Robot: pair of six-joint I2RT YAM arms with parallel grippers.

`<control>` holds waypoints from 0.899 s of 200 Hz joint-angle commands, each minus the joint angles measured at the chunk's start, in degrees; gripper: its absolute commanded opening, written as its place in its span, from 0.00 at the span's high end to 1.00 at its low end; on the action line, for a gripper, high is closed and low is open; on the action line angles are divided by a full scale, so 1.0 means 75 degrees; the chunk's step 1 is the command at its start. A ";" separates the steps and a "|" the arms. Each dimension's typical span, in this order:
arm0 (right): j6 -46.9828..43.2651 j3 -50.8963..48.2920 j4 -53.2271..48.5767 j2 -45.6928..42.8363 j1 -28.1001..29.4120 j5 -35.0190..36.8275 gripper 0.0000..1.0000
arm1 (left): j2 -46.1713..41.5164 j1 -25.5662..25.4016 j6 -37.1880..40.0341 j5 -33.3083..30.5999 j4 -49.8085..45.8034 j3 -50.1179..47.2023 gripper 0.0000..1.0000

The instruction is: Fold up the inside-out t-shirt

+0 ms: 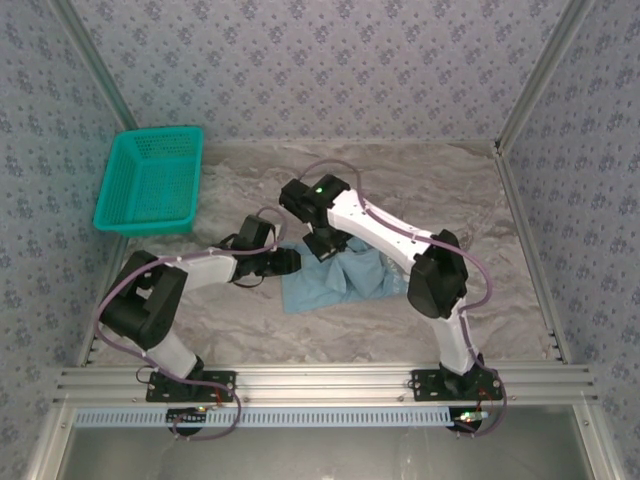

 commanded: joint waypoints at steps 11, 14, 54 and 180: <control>0.0182 -0.0276 0.0784 -0.0052 0.0030 -0.1278 1.00 | -0.0059 -0.0016 0.0078 -0.0279 -0.0456 -0.0215 0.51; 0.0185 -0.0304 0.0841 -0.0059 0.0033 -0.1352 1.00 | -0.0049 -0.0009 0.0078 -0.0281 -0.0455 -0.0234 0.51; 0.0470 -0.0668 0.1694 -0.0019 -0.0105 -0.2112 0.98 | -0.0058 -0.0009 0.0055 -0.0318 -0.0488 -0.0238 0.48; 0.0621 -0.2501 0.3279 -0.1922 -0.0558 -0.3152 0.62 | -0.2190 0.0804 -0.0428 -0.1335 -0.1410 -0.0549 0.31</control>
